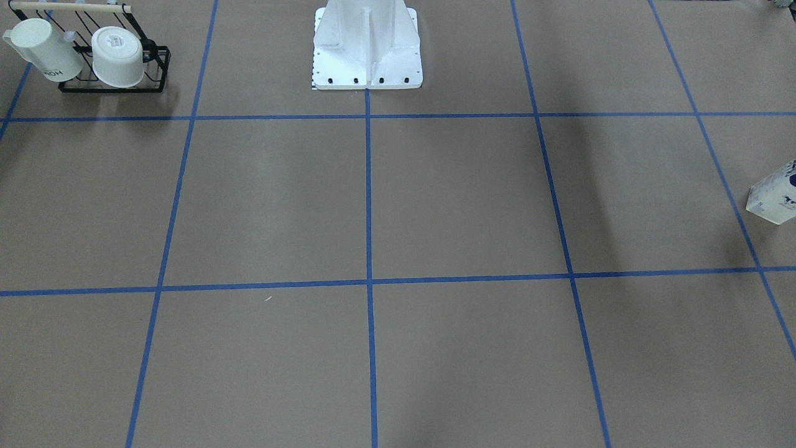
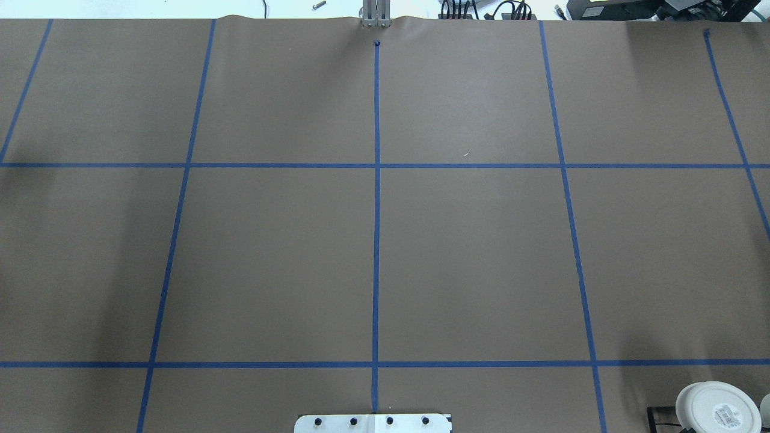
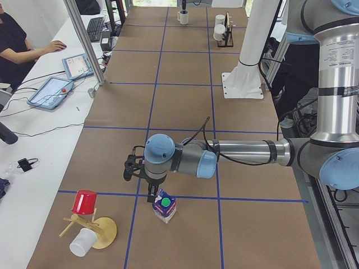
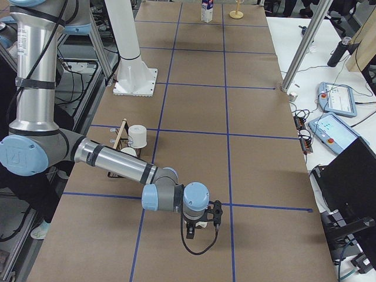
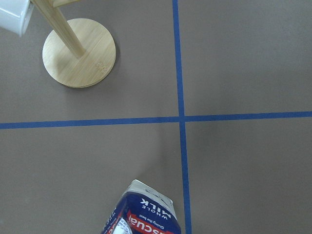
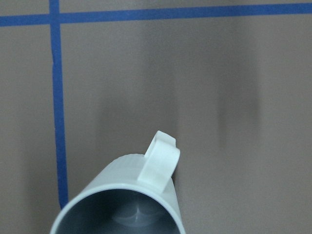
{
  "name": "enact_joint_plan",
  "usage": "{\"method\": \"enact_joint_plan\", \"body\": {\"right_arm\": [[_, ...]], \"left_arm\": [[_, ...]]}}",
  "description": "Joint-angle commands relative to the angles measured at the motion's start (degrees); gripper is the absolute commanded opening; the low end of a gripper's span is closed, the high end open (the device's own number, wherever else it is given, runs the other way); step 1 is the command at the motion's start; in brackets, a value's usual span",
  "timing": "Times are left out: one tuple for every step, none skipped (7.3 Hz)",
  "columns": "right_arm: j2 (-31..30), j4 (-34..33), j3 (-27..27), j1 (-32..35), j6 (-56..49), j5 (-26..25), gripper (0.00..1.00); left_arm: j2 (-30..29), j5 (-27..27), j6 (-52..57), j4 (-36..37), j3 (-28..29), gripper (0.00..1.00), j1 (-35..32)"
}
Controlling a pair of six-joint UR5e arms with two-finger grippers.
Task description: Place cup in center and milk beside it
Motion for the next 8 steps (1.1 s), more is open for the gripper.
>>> {"method": "enact_joint_plan", "body": {"right_arm": [[1.01,0.01,-2.07,0.0,0.14,0.13,0.88],[1.09,0.01,-1.98,0.0,0.06,0.48,0.29],[1.01,0.01,-1.89,0.0,0.05,0.57,0.0],[1.01,0.09,-1.89,0.0,0.49,0.49,0.0],[1.09,0.1,-1.46,0.0,0.67,0.48,0.0],[1.88,-0.17,-1.28,0.0,0.67,0.66,0.0],[2.49,-0.43,-1.1,0.61,0.67,1.44,0.0],[4.5,-1.39,-1.19,2.62,0.67,5.54,0.0]], "left_arm": [[-0.13,0.06,-0.07,0.07,-0.53,0.98,0.03],[-0.14,0.06,-0.07,0.07,-0.62,0.98,0.03],[-0.22,0.06,-0.07,0.07,-0.88,0.98,0.03],[-0.22,0.06,-0.07,0.07,-0.88,0.98,0.03],[-0.22,0.06,-0.07,0.07,-0.88,0.98,-0.06],[-0.22,0.06,-0.07,0.07,-0.88,0.98,-0.06],[-0.22,0.06,-0.07,0.07,-0.88,0.98,-0.06],[-0.22,0.06,-0.07,0.16,-0.88,0.98,-0.15]]}}
